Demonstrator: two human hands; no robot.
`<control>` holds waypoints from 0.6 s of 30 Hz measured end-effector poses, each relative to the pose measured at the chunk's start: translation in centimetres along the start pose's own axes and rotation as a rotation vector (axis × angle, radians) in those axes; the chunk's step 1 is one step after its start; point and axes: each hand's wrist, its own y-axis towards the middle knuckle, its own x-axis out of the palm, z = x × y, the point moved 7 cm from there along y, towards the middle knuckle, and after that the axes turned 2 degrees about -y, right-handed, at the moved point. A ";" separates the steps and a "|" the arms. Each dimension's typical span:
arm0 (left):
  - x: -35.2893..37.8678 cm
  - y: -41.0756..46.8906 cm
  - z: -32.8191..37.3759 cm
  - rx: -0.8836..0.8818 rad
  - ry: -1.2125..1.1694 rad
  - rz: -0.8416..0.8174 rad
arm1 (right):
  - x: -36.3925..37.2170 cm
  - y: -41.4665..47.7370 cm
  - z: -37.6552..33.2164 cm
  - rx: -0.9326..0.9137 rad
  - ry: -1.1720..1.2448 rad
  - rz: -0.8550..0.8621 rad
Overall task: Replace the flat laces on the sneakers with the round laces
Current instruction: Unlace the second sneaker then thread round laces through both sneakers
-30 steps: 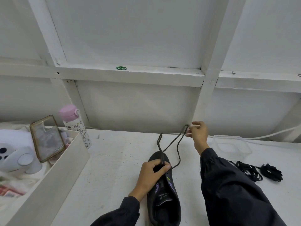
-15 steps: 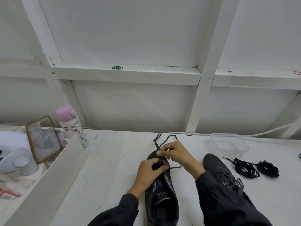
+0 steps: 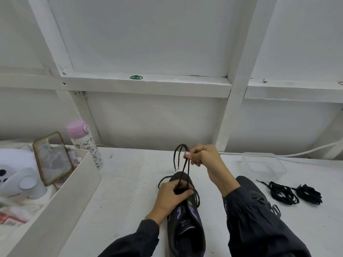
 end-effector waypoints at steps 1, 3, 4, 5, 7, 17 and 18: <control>0.0 0.0 0.0 0.004 0.009 0.001 | -0.1 0.0 -0.2 0.004 0.013 0.007; 0.1 0.1 0.0 0.009 0.023 -0.005 | -0.3 0.3 -0.7 0.008 0.055 0.018; 0.2 0.1 0.0 0.009 0.032 -0.011 | -0.5 0.5 -1.1 0.006 0.090 0.026; 0.2 0.1 -0.1 0.007 0.037 -0.017 | -0.7 0.7 -1.6 0.001 0.130 0.035; 0.2 0.1 -0.2 -0.001 0.043 -0.023 | -1.0 1.2 -2.6 -0.016 0.183 0.048; 0.3 0.4 -0.6 -0.026 -0.019 -0.057 | -1.4 3.4 3.2 0.097 -0.167 -0.037; 0.3 0.3 -0.5 -0.025 -0.027 -0.050 | -2.1 3.4 5.0 0.197 -0.358 -0.061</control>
